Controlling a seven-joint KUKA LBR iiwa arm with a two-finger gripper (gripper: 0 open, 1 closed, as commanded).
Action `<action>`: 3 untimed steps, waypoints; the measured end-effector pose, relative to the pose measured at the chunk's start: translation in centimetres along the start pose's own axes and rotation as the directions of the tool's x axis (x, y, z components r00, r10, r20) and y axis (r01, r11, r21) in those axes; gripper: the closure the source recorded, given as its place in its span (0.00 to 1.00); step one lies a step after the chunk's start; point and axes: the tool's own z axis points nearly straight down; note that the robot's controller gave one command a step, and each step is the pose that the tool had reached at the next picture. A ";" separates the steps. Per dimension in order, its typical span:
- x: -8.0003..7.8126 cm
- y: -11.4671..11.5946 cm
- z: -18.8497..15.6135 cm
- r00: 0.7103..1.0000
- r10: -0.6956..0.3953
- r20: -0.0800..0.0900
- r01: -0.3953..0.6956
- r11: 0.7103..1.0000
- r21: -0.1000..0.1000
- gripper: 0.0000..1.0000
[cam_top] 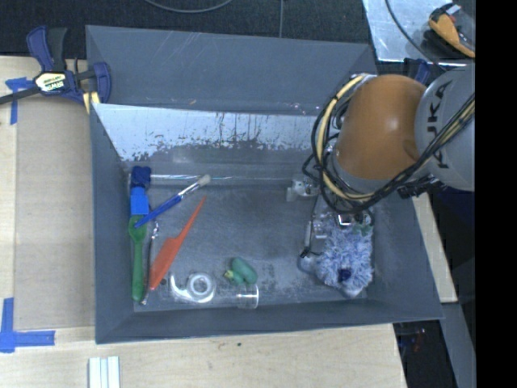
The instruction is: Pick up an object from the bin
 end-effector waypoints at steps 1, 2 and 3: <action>-0.2 0.0 -0.4 1.000 -0.001 0.008 0.001 1.000 0.000 0.00; -1.2 -9.4 7.9 0.945 -0.326 0.009 0.326 0.945 -0.012 0.00; -2.8 -7.3 0.4 0.947 -0.322 0.011 0.322 0.947 0.003 0.00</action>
Offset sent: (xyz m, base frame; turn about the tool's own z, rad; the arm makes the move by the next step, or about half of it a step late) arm 0.0096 -0.1008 -0.0805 -0.3381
